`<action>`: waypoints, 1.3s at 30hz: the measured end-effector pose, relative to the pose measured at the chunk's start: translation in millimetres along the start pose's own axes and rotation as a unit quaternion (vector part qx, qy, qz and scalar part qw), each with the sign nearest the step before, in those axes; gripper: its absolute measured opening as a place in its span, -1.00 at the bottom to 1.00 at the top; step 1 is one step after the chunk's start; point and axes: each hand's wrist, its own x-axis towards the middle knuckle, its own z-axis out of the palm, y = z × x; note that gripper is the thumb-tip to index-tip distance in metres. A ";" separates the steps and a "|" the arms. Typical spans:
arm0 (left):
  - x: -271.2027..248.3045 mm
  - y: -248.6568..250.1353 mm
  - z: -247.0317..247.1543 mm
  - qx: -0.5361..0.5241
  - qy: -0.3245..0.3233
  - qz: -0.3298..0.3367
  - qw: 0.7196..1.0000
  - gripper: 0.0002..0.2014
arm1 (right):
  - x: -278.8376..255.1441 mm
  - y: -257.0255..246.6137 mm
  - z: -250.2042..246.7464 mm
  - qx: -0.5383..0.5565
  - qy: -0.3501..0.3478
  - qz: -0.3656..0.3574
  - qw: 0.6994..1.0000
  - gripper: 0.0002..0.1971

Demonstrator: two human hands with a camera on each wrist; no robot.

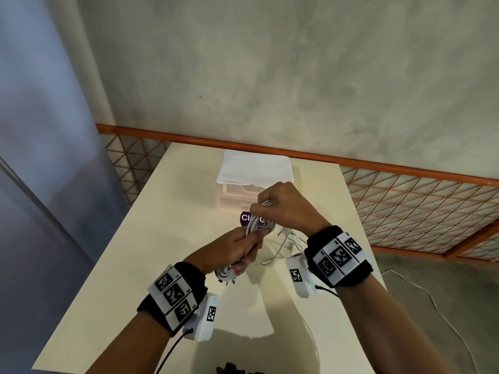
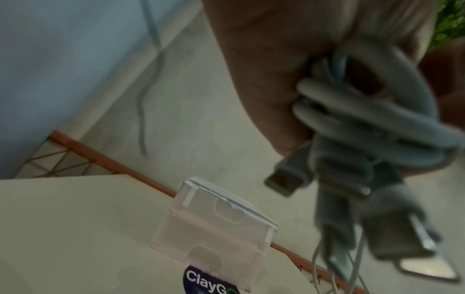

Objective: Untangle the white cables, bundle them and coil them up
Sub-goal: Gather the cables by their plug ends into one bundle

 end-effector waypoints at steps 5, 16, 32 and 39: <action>-4.9 1.2 -6.0 -0.010 -0.020 -0.011 1.000 -0.61 | 4.7 19.7 -7.1 0.049 0.036 0.059 0.996 -0.51; 1.4 -12.4 -40.1 -0.117 0.115 0.039 0.986 -0.53 | -29.5 42.2 52.7 0.034 0.027 0.063 0.997 -0.75; 15.3 -23.7 -18.6 -0.069 0.167 0.106 0.978 -0.57 | -18.3 -14.2 69.9 -0.114 -0.078 0.063 0.988 -0.36; 21.0 -22.3 -19.5 -0.085 0.296 0.137 0.941 -0.62 | -17.0 -11.8 69.9 0.052 -0.098 0.110 0.988 -0.31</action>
